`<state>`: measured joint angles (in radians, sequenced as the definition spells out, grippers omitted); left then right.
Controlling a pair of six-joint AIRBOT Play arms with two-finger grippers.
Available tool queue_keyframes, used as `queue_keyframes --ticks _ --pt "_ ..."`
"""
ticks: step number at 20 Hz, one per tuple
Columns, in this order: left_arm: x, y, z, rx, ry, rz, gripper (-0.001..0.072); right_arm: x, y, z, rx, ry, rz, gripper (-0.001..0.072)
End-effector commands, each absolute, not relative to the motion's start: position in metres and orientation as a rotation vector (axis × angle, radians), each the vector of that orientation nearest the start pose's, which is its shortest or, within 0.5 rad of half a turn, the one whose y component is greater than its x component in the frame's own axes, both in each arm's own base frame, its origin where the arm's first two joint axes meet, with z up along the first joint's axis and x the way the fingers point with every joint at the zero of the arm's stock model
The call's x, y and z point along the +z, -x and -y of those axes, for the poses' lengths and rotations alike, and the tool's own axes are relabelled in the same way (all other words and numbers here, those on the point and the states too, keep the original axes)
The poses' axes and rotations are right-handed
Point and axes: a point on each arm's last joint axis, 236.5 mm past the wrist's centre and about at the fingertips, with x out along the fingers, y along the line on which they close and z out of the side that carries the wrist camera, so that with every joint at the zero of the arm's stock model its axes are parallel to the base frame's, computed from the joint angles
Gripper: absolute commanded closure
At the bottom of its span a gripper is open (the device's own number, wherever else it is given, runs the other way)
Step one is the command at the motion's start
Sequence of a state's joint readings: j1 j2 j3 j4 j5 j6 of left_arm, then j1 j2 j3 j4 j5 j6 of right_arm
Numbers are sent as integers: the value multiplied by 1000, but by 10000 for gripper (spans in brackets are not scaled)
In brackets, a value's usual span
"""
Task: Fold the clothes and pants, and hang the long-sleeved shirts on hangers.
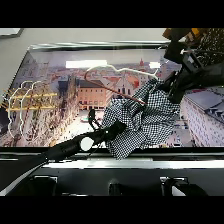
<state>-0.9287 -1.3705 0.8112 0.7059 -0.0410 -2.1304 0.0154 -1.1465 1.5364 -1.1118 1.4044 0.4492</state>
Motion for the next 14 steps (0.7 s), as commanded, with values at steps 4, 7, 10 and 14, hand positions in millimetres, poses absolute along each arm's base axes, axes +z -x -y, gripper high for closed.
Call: queue_keyframes --ticks 4,7,10,14 --pt "-23 -295 400 -327 1066 -1061 201 201 -372 -109 878 719 -655 683" --pt "-22 -297 408 -334 1074 -1046 201 201 -372 -109 876 716 -655 683" --pt "-17 -296 423 -360 1073 -1047 202 201 -372 -109 876 716 -656 683" --pt "-19 -294 429 -367 1067 -1053 275 201 -372 -109 874 712 -658 683"
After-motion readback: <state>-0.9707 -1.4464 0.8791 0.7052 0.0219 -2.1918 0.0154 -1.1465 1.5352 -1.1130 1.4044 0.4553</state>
